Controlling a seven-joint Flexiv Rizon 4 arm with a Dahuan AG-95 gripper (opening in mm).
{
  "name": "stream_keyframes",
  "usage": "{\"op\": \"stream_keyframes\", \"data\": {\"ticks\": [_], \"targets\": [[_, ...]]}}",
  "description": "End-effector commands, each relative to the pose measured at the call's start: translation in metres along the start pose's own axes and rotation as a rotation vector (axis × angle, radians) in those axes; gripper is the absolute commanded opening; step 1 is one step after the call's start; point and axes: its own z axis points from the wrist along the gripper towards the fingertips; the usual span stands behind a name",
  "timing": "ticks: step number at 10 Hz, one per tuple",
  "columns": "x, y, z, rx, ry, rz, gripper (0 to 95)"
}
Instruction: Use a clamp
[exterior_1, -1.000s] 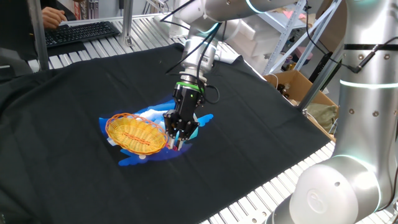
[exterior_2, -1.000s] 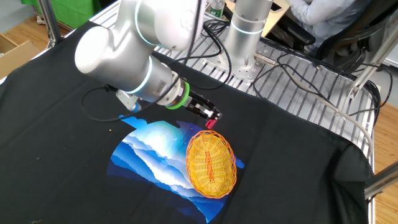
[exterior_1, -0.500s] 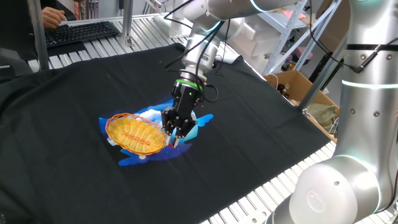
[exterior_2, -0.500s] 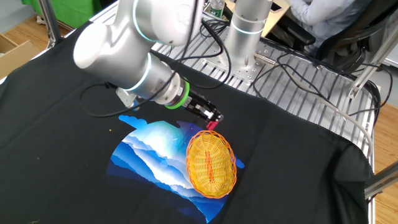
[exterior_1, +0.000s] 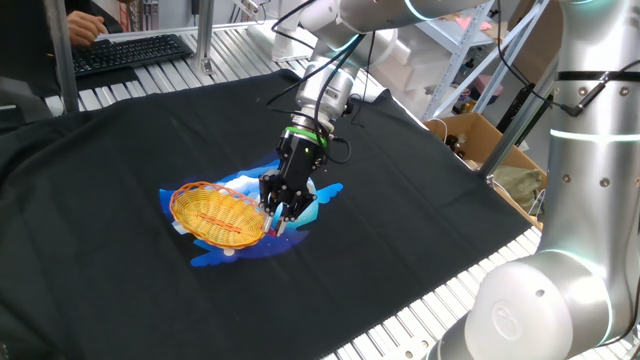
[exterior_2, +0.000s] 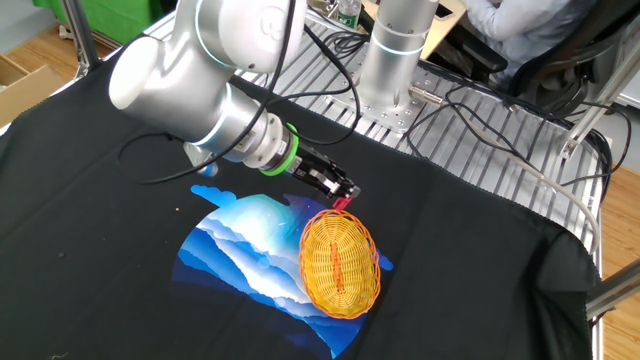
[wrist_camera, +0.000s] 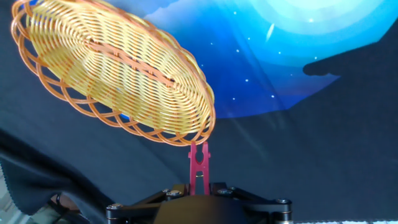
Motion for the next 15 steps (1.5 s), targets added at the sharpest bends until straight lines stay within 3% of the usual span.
{"op": "stream_keyframes", "data": {"ticks": [1,7,15], "targets": [[0.0,-0.001,0.0,0.0,0.001,0.002,0.0],[-0.005,-0.01,0.003,-0.005,-0.004,0.022,0.0],[-0.016,-0.012,0.002,-0.038,-0.024,0.014,0.0]]}}
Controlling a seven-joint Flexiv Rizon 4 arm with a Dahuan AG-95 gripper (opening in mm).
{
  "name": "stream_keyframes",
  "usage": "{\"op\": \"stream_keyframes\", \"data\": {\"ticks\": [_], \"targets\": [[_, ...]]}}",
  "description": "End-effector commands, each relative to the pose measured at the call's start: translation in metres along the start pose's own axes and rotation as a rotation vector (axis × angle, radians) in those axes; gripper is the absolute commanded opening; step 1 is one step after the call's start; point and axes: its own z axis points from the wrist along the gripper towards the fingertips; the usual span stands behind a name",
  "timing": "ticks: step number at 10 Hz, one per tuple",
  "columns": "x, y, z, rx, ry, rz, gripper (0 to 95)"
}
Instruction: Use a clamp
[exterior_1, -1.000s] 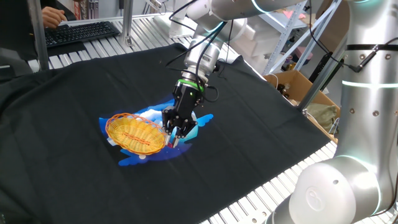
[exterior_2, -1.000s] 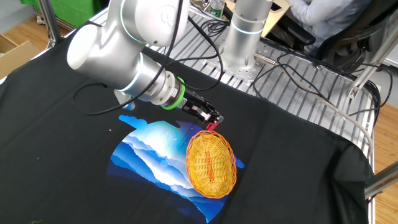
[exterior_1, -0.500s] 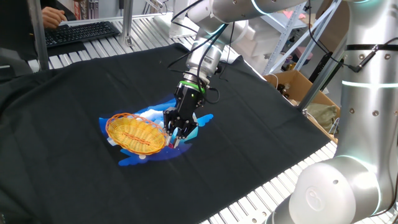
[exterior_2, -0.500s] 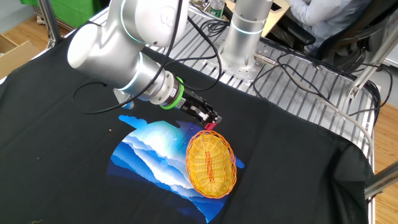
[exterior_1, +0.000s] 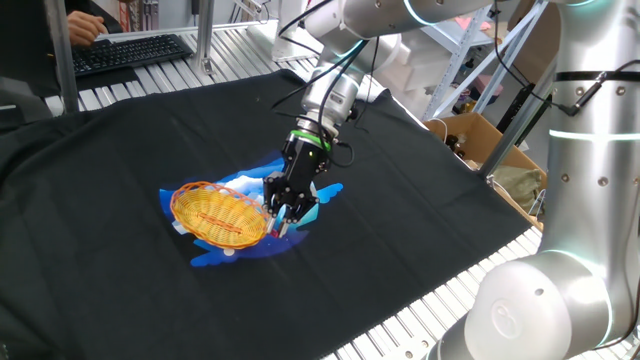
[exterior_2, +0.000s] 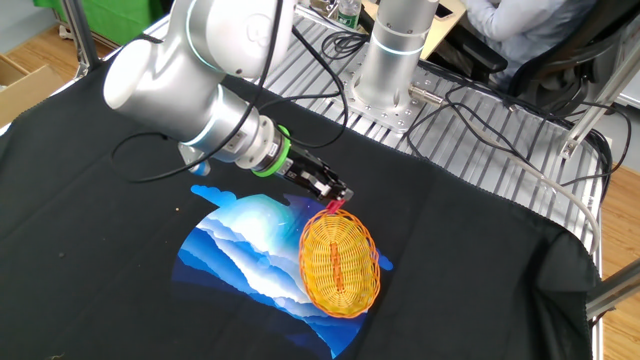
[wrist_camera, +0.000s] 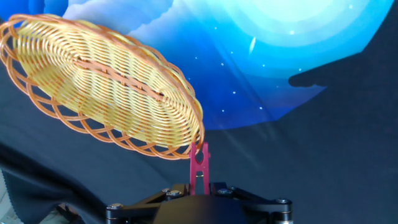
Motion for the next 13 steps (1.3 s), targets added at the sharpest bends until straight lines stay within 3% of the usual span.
{"op": "stream_keyframes", "data": {"ticks": [1,9,10,12,13], "targets": [[-0.0016,-0.0004,0.0001,-0.001,-0.005,-0.001,0.0],[-0.0079,0.0001,-0.0007,0.002,-0.003,0.004,0.0],[-0.0072,0.0002,-0.0006,0.003,-0.001,0.031,38.0],[-0.0062,0.0003,-0.0004,0.004,0.001,0.058,76.0],[-0.006,0.0003,-0.0004,0.004,0.001,0.061,76.0]]}}
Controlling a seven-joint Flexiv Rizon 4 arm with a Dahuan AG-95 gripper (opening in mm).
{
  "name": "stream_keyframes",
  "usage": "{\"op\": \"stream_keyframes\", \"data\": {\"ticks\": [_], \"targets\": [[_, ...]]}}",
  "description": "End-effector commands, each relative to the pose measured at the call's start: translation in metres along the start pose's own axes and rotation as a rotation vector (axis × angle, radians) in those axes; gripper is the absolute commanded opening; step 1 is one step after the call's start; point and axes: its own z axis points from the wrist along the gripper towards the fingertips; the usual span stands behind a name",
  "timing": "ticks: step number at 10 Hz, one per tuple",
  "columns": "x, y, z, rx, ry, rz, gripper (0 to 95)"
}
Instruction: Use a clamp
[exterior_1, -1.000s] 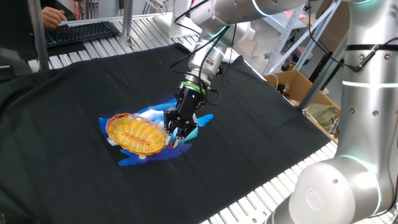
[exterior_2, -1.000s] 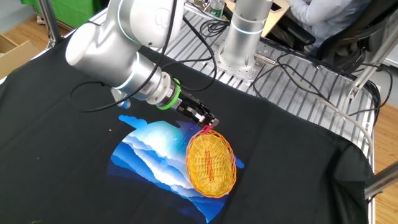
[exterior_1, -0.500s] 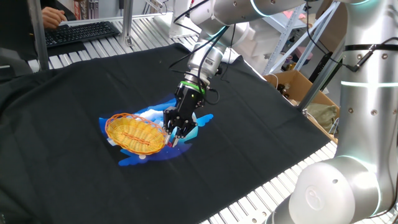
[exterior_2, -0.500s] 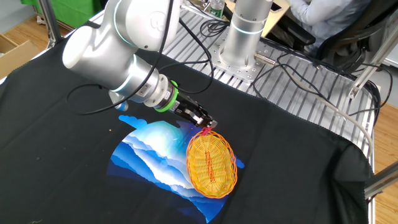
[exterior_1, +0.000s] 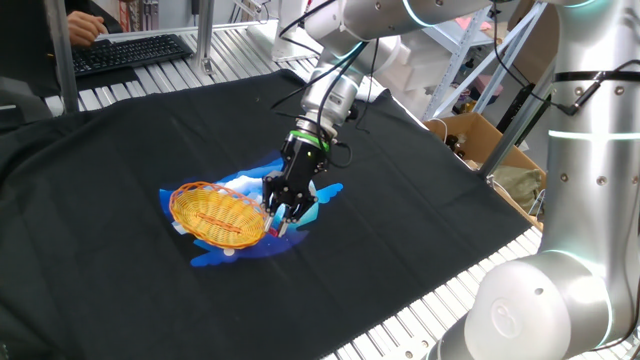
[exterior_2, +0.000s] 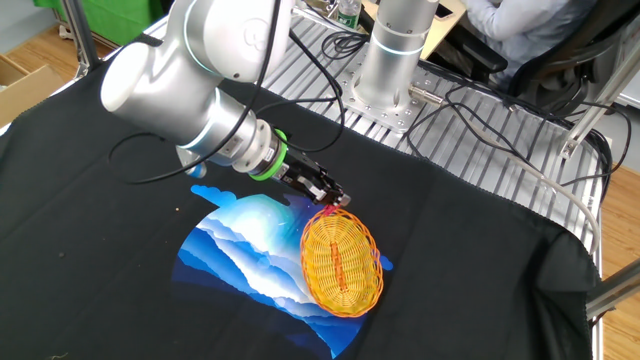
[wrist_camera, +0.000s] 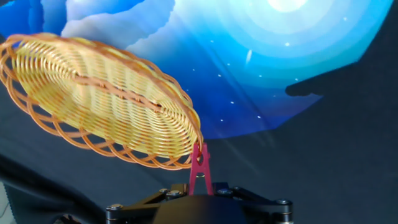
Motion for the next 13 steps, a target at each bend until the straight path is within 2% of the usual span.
{"op": "stream_keyframes", "data": {"ticks": [1,3,4,6,7,9,10,11,12,13], "targets": [[0.002,0.0,0.0,0.001,-0.002,0.01,95.0],[0.005,0.0,0.001,0.007,-0.007,0.013,95.0],[0.01,0.0,0.001,0.017,-0.018,0.02,95.0],[0.018,-0.001,0.001,0.052,-0.049,0.018,95.0],[0.024,-0.002,-0.001,0.09,-0.079,0.008,76.0],[0.032,-0.005,-0.008,0.17,-0.136,-0.054,76.0],[0.034,-0.007,-0.01,0.196,-0.155,-0.07,57.0],[0.037,-0.01,-0.013,0.221,-0.197,-0.085,57.0],[0.04,-0.014,-0.016,0.301,-0.275,-0.141,57.0],[0.041,-0.016,-0.018,0.357,-0.326,-0.176,38.0]]}}
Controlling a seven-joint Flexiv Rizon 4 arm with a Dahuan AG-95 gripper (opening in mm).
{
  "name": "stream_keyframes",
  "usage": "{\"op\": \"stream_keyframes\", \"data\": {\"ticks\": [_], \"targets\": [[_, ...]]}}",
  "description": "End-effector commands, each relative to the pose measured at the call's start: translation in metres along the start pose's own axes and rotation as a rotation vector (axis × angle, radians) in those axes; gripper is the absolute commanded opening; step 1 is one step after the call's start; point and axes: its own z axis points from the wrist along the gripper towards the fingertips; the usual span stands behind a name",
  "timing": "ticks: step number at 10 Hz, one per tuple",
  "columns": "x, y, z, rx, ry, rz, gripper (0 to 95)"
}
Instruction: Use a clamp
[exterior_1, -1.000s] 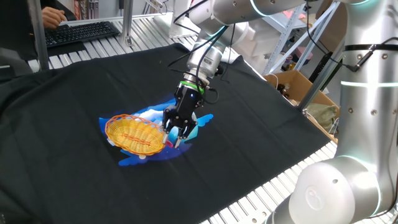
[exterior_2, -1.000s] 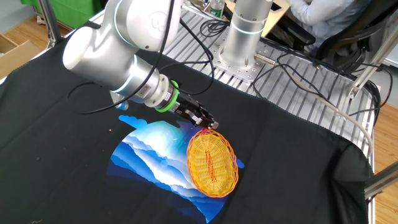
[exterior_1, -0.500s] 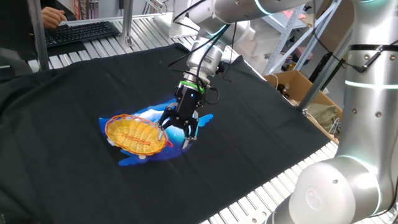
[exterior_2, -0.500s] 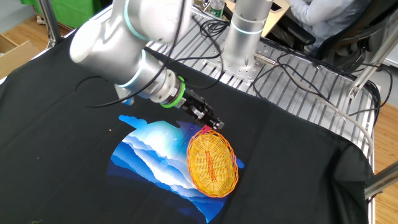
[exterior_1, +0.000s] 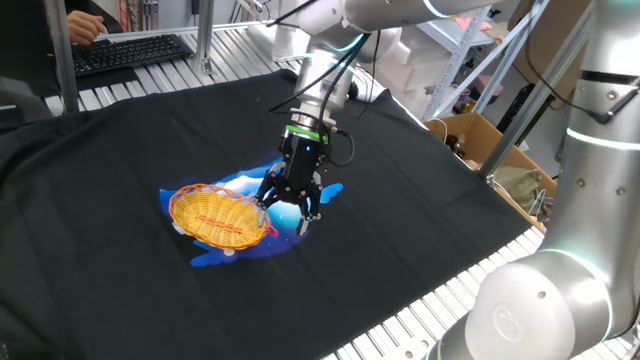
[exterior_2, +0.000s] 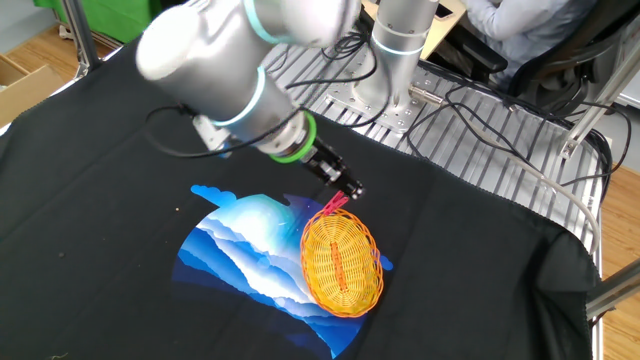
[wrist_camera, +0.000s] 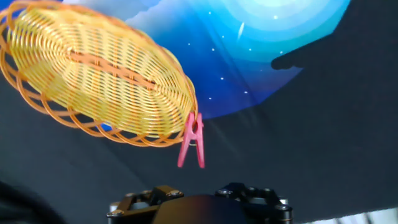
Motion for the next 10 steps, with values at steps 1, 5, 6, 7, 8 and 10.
{"op": "stream_keyframes", "data": {"ticks": [1,5,6,7,8,10], "targets": [[0.006,-0.012,-0.008,0.162,-0.177,-0.119,38.0],[0.0,-0.018,-0.018,0.256,-0.306,-0.224,0.0],[-0.003,-0.018,-0.018,0.267,-0.334,-0.241,0.0],[-0.01,-0.017,-0.019,0.282,-0.367,-0.264,0.0],[-0.017,-0.017,-0.02,0.294,-0.381,-0.278,0.0],[-0.035,-0.016,-0.023,0.291,-0.391,-0.294,0.0]]}}
